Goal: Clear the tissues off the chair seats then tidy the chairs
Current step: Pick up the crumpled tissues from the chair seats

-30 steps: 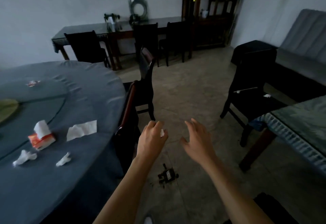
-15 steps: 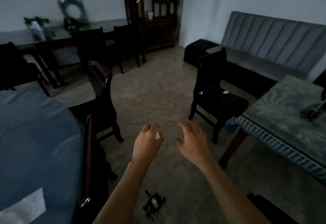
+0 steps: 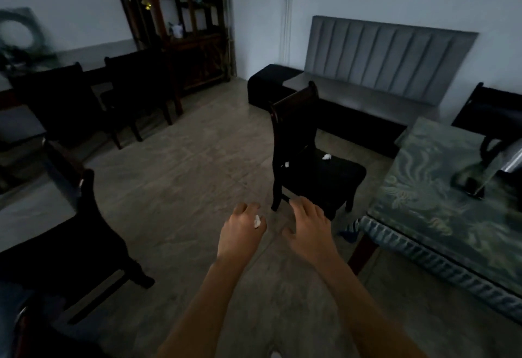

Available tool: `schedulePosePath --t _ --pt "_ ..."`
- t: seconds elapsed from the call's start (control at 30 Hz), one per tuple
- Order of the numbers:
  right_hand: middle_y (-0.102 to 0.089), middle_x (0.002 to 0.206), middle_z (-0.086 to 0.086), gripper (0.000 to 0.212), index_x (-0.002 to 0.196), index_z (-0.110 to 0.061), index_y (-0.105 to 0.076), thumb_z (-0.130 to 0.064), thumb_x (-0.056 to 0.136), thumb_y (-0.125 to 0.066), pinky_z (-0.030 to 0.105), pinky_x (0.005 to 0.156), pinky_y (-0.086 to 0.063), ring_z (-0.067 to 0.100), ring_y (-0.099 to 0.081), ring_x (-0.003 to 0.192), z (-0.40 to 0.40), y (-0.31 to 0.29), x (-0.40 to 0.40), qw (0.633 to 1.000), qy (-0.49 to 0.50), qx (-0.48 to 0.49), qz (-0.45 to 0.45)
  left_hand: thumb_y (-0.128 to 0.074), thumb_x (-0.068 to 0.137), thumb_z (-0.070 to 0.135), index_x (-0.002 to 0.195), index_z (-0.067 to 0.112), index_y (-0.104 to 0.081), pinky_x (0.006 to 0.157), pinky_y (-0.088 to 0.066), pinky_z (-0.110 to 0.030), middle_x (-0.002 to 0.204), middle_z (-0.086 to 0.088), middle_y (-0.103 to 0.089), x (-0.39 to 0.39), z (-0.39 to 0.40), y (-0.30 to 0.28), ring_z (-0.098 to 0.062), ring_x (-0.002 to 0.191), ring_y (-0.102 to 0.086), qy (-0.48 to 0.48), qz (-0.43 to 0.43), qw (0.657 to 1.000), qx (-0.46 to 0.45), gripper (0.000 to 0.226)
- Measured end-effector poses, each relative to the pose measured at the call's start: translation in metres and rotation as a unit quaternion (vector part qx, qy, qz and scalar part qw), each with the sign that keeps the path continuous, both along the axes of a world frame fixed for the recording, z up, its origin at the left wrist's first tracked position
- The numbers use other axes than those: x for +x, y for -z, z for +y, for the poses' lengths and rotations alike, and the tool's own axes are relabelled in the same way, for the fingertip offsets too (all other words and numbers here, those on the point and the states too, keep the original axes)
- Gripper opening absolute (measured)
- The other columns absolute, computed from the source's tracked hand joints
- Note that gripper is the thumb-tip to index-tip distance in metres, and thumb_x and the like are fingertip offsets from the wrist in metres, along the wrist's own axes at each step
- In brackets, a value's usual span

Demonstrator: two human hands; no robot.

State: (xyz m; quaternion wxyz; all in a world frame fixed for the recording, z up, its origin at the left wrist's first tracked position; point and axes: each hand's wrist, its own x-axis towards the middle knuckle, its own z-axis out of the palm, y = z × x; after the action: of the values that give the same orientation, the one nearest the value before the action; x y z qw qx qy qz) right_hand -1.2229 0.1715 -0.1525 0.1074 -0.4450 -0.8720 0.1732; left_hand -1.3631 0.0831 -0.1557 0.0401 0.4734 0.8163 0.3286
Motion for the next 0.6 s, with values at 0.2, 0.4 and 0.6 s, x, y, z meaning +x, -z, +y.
schedulePosePath --t 0.2,0.4,0.6 --pt "-0.021 0.159 0.004 0.067 0.149 -0.026 -0.029 -0.047 0.09 -0.053 0.051 0.112 -0.026 0.031 -0.02 0.144 0.119 -0.005 -0.024 0.999 0.032 -0.002 0.004 -0.06 0.087 0.029 0.115 0.016 -0.063 0.071 -0.052 -0.043 0.107 -0.012 -0.062 -0.03 0.131 -0.01 -0.038 0.092 -0.063 0.029 -0.01 0.999 -0.011 0.031" --pt "-0.026 0.158 0.005 0.066 0.148 -0.025 -0.033 -0.047 0.09 -0.055 0.052 0.11 -0.03 0.032 -0.025 0.142 0.215 -0.002 -0.044 0.997 0.08 -0.001 0.01 -0.059 0.09 0.027 0.122 0.015 -0.061 0.08 -0.05 -0.043 0.119 -0.01 -0.06 -0.055 0.239 -0.012 -0.033 0.104 -0.061 0.067 -0.015 0.997 -0.018 0.034" --pt "-0.022 0.159 0.003 0.065 0.149 -0.024 -0.029 -0.045 0.092 -0.052 0.049 0.112 -0.025 0.029 -0.02 0.144 0.294 0.009 -0.064 0.99 0.134 -0.016 0.027 -0.061 0.091 0.031 0.125 0.017 -0.06 0.079 -0.05 -0.038 0.117 -0.009 -0.06 -0.094 0.326 0.011 -0.029 0.1 -0.062 0.109 -0.026 0.994 -0.018 0.036"
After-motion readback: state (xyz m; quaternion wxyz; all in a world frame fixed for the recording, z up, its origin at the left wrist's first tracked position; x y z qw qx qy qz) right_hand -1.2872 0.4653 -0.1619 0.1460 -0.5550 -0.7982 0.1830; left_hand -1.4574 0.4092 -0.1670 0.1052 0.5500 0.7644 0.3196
